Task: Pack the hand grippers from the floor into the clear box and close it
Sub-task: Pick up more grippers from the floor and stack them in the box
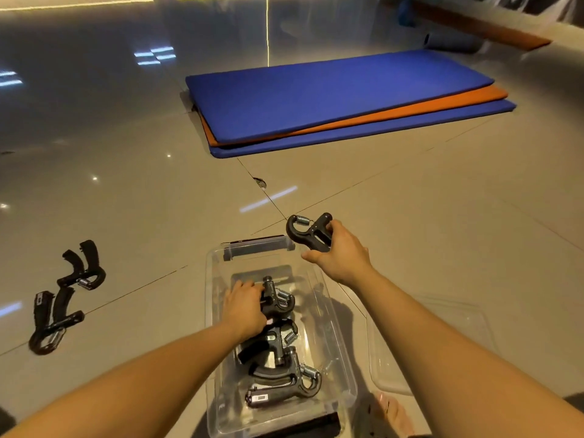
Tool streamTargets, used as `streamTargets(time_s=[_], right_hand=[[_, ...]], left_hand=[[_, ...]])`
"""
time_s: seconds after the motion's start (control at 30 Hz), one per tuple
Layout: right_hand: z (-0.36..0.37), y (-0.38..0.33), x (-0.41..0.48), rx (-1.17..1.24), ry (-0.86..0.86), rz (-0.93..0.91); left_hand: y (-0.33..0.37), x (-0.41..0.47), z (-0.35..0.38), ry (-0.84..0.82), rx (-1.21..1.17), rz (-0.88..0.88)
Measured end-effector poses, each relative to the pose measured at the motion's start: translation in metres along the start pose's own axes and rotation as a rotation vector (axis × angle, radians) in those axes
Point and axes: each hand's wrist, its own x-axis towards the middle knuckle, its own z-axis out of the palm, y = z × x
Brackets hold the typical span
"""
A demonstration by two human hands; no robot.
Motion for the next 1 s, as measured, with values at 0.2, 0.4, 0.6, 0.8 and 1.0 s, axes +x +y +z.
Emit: streamTargets(time_s=[0.2, 0.4, 0.6, 0.8, 1.0], right_hand=[[0.005, 0.023, 0.015, 0.077, -0.003, 0.067], [0.004, 0.028, 0.025, 0.147, -0.011, 0.065], [0.001, 0.022, 0.025, 0.172, -0.024, 0.05], [-0.002, 0.013, 0.018, 0.157, -0.04, 0.014], [-0.016, -0.016, 0.004, 0.082, 0.01, -0.039]], left_hand=[[0.005, 0.029, 0.024, -0.054, -0.003, -0.104], [-0.001, 0.033, 0.042, -0.011, 0.0, -0.114], [-0.007, 0.032, 0.045, 0.004, 0.042, -0.115], [-0.003, 0.03, 0.03, -0.087, 0.066, -0.154], [0.016, 0.025, -0.057, -0.059, -0.439, -0.148]])
